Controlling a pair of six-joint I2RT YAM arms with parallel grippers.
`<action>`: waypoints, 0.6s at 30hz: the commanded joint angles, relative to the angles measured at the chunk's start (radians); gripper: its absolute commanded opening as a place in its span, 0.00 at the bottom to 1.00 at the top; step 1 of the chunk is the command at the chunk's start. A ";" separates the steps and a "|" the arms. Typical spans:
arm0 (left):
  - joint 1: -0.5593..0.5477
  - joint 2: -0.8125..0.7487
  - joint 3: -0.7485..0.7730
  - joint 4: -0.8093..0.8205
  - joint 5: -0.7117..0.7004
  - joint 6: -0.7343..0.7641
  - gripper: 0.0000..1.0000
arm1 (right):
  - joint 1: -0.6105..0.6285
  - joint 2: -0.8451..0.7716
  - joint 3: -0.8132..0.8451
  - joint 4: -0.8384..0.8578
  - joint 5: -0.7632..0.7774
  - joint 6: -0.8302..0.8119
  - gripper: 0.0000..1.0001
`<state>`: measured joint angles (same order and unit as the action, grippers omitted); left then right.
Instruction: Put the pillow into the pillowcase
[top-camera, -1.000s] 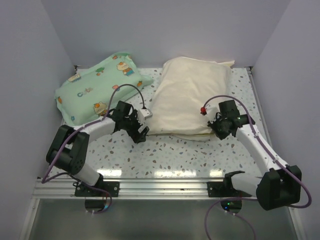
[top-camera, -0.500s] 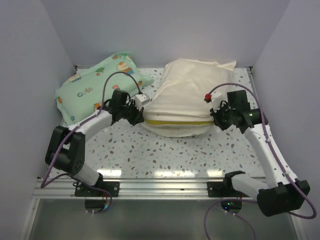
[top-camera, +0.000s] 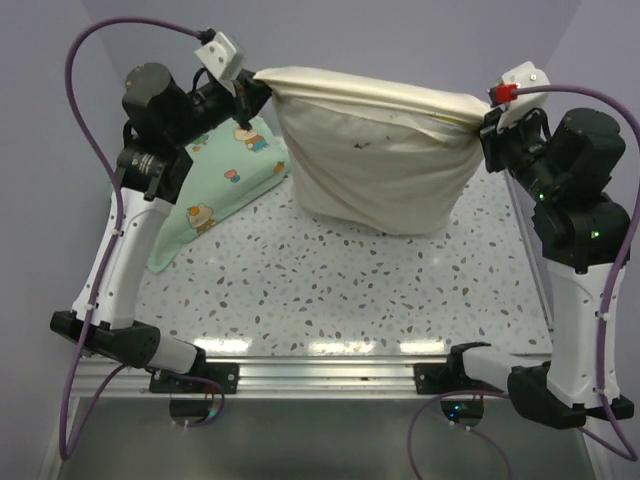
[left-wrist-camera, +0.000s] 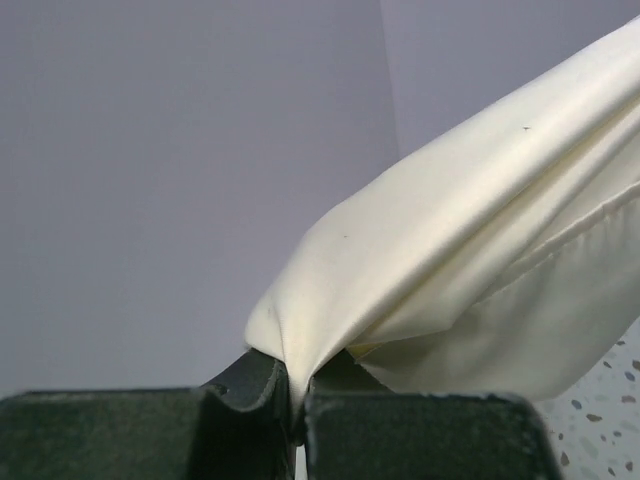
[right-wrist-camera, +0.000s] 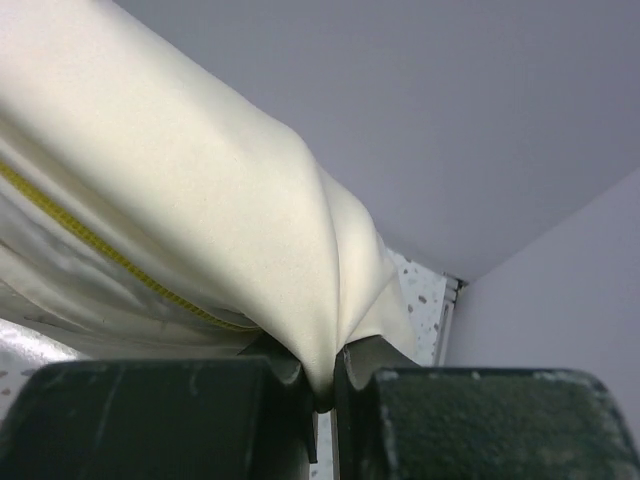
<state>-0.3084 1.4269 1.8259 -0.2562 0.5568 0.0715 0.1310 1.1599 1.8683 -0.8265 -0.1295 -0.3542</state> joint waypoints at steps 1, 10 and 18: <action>0.032 0.040 0.167 0.006 -0.069 -0.052 0.00 | -0.022 0.030 0.153 0.027 0.033 0.018 0.00; 0.025 -0.109 -0.243 0.049 -0.090 -0.064 0.00 | -0.024 0.034 -0.113 -0.209 -0.188 0.110 0.28; 0.025 -0.151 -0.301 0.083 -0.066 -0.056 0.00 | -0.037 -0.026 -0.061 -0.246 -0.156 0.080 0.15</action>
<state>-0.2882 1.3453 1.5162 -0.2619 0.4858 0.0349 0.1066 1.1923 1.7580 -1.0641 -0.2863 -0.2733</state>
